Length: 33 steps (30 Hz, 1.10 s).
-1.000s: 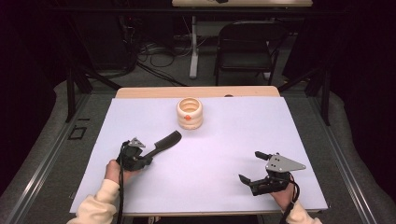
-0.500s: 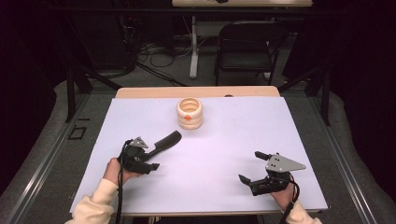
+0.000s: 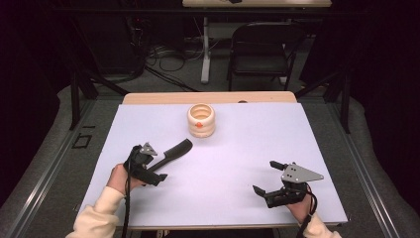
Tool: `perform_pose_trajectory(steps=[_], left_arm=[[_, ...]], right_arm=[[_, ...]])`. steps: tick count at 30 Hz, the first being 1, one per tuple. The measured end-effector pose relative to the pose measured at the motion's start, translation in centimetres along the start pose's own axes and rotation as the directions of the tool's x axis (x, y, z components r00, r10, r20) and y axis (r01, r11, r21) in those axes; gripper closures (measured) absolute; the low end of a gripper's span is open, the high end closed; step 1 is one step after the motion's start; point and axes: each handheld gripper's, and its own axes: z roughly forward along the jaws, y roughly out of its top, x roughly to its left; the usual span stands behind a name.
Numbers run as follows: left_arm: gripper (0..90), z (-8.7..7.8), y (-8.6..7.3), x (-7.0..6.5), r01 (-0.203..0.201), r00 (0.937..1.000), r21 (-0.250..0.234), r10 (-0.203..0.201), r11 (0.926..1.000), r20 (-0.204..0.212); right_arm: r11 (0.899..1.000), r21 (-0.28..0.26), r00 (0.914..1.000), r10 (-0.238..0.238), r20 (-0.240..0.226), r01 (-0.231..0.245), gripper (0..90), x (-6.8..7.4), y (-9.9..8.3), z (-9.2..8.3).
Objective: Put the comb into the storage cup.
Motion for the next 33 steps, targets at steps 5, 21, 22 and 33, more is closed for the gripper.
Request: perform_pose_trajectory(steps=[5,21,22,33], left_arm=[[4.1,0.2,0.2,0.4,-0.010,0.9999,0.020,0.011,0.9997,-0.013],[0.0,0.8,0.9,2.3,-0.014,0.9999,0.045,0.014,0.9989,-0.006],[0.0,0.9,1.0,2.4,-0.018,0.9998,0.052,0.019,0.9985,-0.005],[15.7,1.7,1.6,2.9,-0.055,0.9977,0.138,0.060,0.9889,-0.030]], right_arm=[[1.000,0.000,1.0000,-0.006,-0.001,0.006,0.0,0.0,0.0,0.0],[1.000,0.002,1.0000,-0.002,-0.003,0.002,0.0,0.0,0.0,0.2],[1.000,0.002,1.0000,-0.003,-0.002,0.003,0.0,0.0,0.0,0.2],[1.000,0.008,1.0000,0.001,-0.008,-0.001,0.0,-0.1,0.0,0.3]])
